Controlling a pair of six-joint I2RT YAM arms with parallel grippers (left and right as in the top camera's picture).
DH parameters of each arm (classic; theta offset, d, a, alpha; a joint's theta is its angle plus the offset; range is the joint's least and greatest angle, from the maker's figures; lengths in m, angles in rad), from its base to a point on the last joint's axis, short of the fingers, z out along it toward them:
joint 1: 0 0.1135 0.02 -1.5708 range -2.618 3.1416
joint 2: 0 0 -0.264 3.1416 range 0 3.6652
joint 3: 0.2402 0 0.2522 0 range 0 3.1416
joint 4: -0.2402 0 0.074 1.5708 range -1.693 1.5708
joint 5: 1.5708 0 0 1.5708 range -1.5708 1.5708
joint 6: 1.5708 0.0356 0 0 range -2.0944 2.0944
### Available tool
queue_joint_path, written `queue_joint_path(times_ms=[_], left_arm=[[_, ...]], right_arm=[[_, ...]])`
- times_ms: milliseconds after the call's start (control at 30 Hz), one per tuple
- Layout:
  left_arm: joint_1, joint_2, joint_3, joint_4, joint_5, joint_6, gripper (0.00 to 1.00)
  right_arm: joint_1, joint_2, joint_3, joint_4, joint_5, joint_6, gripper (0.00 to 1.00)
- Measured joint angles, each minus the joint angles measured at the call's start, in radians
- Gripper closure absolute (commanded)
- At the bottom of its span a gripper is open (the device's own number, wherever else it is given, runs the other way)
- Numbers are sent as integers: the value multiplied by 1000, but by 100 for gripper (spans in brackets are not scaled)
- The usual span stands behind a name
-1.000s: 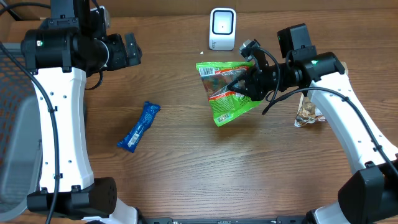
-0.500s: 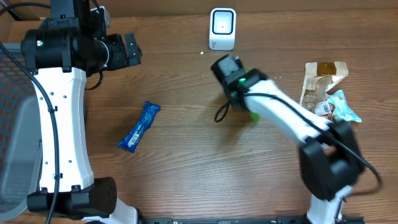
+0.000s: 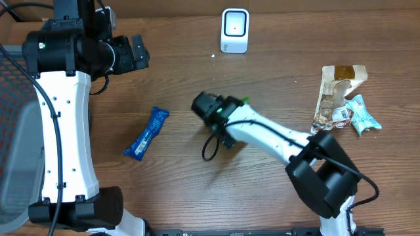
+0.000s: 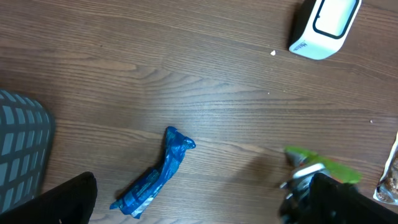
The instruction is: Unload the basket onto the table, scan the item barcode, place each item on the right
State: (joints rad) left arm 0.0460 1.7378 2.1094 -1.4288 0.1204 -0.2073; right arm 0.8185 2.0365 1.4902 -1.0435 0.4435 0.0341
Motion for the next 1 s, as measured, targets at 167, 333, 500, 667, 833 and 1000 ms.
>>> queue_joint_path(times_ms=[167, 333, 500, 667, 833, 1000], left_arm=[[0, 0, 0, 0, 0, 0, 0], [0, 0, 0, 0, 0, 0, 0], [0, 0, 0, 0, 0, 0, 0], [0, 0, 0, 0, 0, 0, 0], [0, 0, 0, 0, 0, 0, 0], [0, 0, 0, 0, 0, 0, 0]], right_arm=[[53, 1, 92, -111, -154, 0, 9], [45, 1, 244, -219, -375, -1, 13], [-23, 1, 249, -238, -428, 0, 2], [-179, 1, 249, -151, -449, -35, 6], [-343, 9, 201, -125, -691, -207, 16], [-378, 42, 121, -117, -966, -396, 23]])
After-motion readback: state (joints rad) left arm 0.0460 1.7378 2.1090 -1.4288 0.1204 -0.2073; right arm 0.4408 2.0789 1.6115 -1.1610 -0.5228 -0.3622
